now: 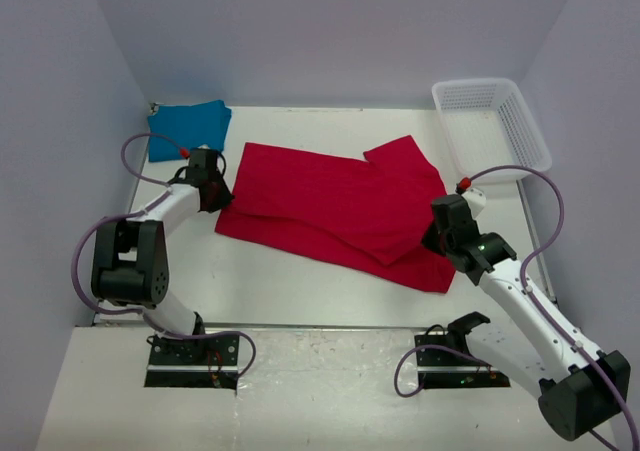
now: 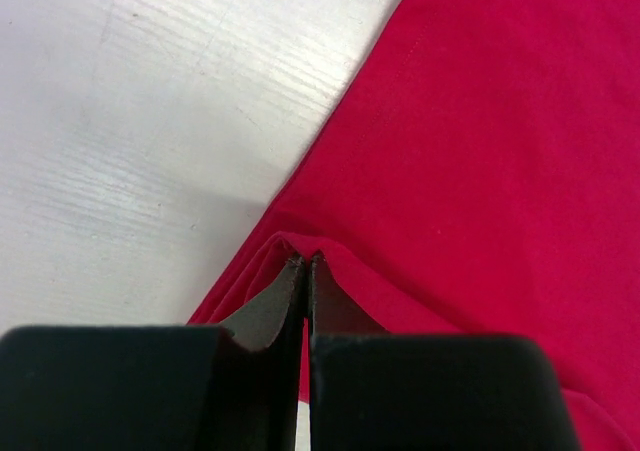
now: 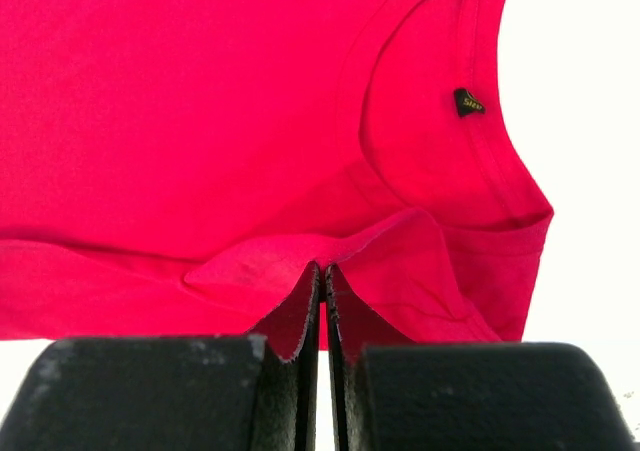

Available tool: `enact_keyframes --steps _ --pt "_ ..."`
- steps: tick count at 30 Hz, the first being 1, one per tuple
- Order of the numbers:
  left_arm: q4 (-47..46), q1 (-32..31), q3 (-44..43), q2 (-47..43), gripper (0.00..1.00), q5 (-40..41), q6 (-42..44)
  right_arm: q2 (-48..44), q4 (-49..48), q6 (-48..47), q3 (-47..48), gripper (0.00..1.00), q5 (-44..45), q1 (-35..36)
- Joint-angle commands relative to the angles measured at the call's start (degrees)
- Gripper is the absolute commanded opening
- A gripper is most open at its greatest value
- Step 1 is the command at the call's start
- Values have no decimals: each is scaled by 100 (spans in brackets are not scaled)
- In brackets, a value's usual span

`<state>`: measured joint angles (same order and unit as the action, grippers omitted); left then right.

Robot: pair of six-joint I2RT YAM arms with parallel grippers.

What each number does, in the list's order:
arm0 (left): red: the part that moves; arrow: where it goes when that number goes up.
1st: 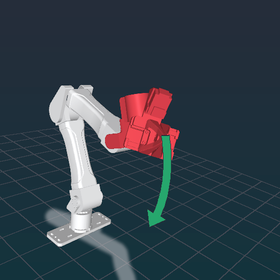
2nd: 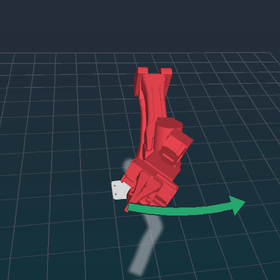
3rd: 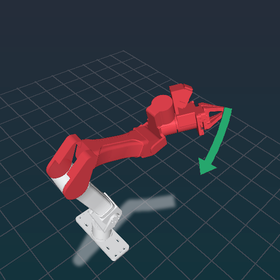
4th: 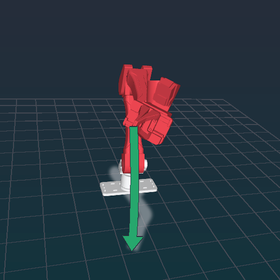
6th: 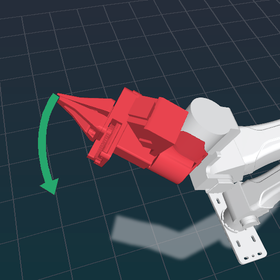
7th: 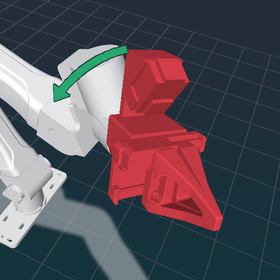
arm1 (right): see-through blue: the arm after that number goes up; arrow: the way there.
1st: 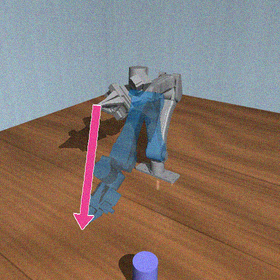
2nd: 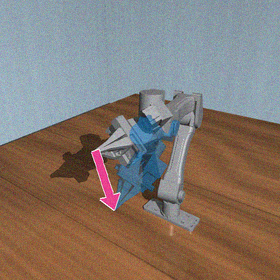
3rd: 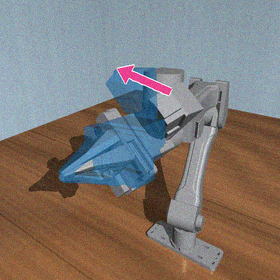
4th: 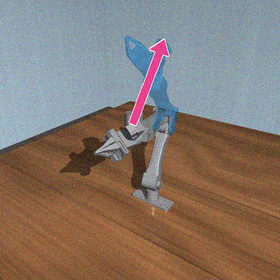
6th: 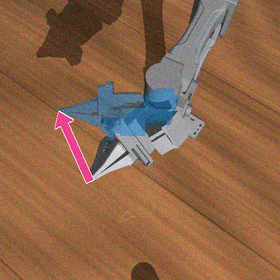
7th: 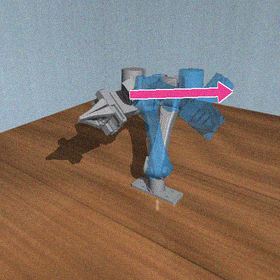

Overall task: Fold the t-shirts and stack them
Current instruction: Fold the flattened tshirt in 1/3 of the way

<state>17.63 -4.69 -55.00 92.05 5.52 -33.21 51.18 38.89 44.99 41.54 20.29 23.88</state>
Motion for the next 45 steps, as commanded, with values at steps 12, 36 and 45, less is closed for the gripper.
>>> enact_keyframes --steps 12,36,45 --pt "-505 -329 -117 -370 95 650 -98 771 -462 -114 592 0 458 12" --pt "-1165 -920 1466 -1884 83 178 -133 1887 -585 -219 1295 0 757 -173" --pt "-1183 -920 1440 -1893 84 195 -45 2194 -629 -289 1568 0 625 -568"
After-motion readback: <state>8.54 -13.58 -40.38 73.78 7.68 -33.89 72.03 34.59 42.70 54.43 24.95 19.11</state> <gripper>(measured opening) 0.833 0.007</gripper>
